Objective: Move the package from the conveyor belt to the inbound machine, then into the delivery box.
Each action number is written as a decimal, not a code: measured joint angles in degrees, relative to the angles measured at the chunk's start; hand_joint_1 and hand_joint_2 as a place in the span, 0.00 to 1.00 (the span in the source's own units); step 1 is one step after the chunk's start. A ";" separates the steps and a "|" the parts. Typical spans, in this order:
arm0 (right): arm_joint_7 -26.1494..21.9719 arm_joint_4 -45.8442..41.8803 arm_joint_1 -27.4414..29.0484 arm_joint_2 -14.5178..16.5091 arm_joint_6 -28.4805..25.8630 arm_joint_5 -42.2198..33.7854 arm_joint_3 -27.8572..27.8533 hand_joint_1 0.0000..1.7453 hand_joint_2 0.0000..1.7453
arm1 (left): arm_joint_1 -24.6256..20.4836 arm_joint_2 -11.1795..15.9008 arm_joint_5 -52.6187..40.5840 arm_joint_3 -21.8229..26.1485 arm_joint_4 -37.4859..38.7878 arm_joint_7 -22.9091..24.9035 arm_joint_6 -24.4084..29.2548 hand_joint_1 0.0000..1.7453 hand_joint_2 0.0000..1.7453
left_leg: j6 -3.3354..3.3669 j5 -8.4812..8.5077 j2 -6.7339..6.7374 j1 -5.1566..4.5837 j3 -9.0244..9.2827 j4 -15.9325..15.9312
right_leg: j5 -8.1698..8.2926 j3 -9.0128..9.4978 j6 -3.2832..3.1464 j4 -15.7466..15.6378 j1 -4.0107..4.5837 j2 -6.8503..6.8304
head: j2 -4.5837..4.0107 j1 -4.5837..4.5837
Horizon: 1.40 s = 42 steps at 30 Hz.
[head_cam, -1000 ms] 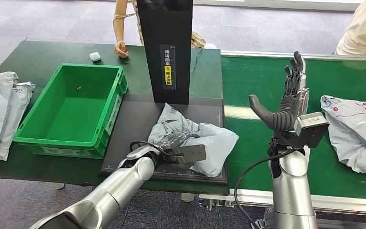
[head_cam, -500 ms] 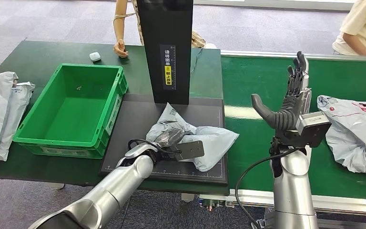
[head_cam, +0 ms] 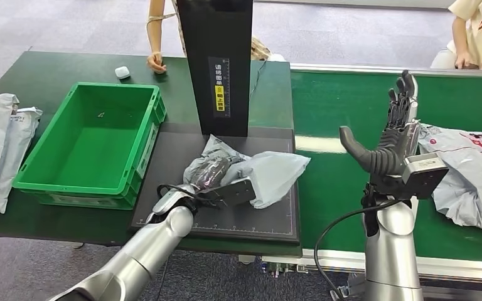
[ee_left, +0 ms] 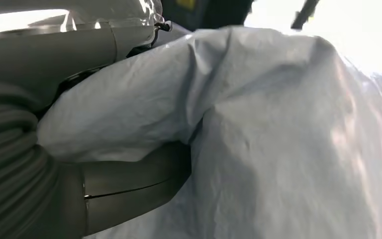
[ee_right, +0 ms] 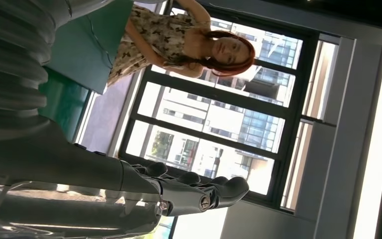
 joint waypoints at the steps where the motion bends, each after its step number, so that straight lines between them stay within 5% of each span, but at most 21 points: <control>1: -0.01 -0.68 0.69 -0.07 0.04 0.11 -0.38 0.00 1.00 | 0.79 0.72 -1.31 0.79 -3.17 0.92 2.26 1.00 1.00 | 0.00 0.00 0.01 0.00 -0.08 0.00 | 0.00 -0.09 0.00 0.00 0.01 0.02 | 0.00 -0.01; 9: -0.26 -6.40 6.13 -0.26 1.08 1.36 -4.71 0.00 1.00 | 5.12 7.34 -10.75 10.94 -31.71 7.10 4.54 1.00 1.00 | -0.01 -0.01 0.03 0.02 -0.37 -0.05 | -0.04 -0.40 -0.03 0.02 0.03 0.04 | 0.00 -0.02; 16: 0.40 -7.77 7.03 -0.35 1.13 1.92 -5.66 0.00 1.00 | 6.68 8.76 -12.44 15.22 -40.43 8.92 7.82 1.00 1.00 | 0.00 0.00 0.03 0.01 -0.40 -0.02 | -0.01 -0.39 0.00 0.02 0.00 0.03 | 0.00 0.00; 20: 7.29 -6.84 7.07 -0.69 2.28 2.96 -5.76 0.00 1.00 | 6.67 9.56 -12.44 19.05 -44.12 11.03 10.15 1.00 1.00 | 0.00 0.00 0.04 0.01 -0.40 -0.02 | 0.00 -0.38 0.01 0.02 0.01 0.04 | 0.00 0.00; 27: 23.04 4.51 6.68 -0.81 4.62 4.54 -4.63 0.00 1.00 | 5.33 10.87 -16.29 23.38 -44.12 15.11 10.63 1.00 1.00 | -0.02 0.02 -0.01 0.02 -0.40 -0.02 | -0.01 -0.39 0.00 0.02 0.04 -0.02 | 0.00 -0.02; 42: 27.39 15.08 7.87 -0.81 6.72 5.12 -3.23 0.00 1.00 | 0.95 11.08 -21.59 23.73 -32.30 19.66 8.25 1.00 1.00 | -0.01 0.00 0.02 0.02 -0.49 0.00 | -0.01 -0.49 0.01 0.01 0.01 0.02 | 0.00 -0.01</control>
